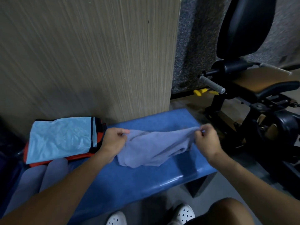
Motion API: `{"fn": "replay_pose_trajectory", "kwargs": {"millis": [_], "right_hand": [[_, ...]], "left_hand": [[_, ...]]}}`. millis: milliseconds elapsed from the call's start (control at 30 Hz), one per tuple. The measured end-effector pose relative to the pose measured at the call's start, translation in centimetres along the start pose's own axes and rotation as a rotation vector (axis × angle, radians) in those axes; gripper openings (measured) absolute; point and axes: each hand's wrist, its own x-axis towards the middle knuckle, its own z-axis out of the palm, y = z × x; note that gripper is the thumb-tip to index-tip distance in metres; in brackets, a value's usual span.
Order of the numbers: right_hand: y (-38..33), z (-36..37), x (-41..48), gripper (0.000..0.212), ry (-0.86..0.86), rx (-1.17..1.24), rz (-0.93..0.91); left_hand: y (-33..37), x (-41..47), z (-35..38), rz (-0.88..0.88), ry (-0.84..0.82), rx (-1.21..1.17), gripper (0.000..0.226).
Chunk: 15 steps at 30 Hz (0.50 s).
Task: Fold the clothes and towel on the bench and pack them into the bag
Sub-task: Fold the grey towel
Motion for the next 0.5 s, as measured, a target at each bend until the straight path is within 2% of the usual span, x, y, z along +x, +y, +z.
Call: {"fn": "replay_pose_trajectory", "kwargs": {"millis": [100, 167, 267, 367, 400, 433, 500], "right_hand": [[-1.4, -2.7, 0.4, 0.005, 0.149, 0.106, 0.026], [-1.3, -4.0, 0.2, 0.007, 0.133, 0.12, 0.079], [0.1, -4.7, -1.2, 0.01, -0.01, 0.049, 0.126], [1.8, -5.0, -2.4, 0.015, -0.079, -0.012, 0.162], [2.2, -5.2, -2.7, 0.016, -0.088, -0.014, 0.18], [2.5, -5.2, -2.9, 0.014, -0.091, -0.018, 0.197], [2.7, -5.1, -3.4, 0.012, -0.103, -0.037, 0.214]], "left_hand": [[1.5, -0.4, -0.8, 0.145, 0.067, -0.091, 0.026], [1.5, -0.8, -0.6, 0.159, 0.061, -0.102, 0.027], [0.3, -1.8, 0.9, -0.011, -0.022, -0.103, 0.041], [-2.7, -2.8, 2.5, -0.238, -0.107, -0.085, 0.065], [-3.4, -3.3, 2.9, -0.276, -0.112, -0.055, 0.066], [-4.1, -3.7, 3.2, -0.292, -0.1, -0.027, 0.058], [-4.5, -4.6, 3.4, -0.29, -0.061, 0.017, 0.024]]}}
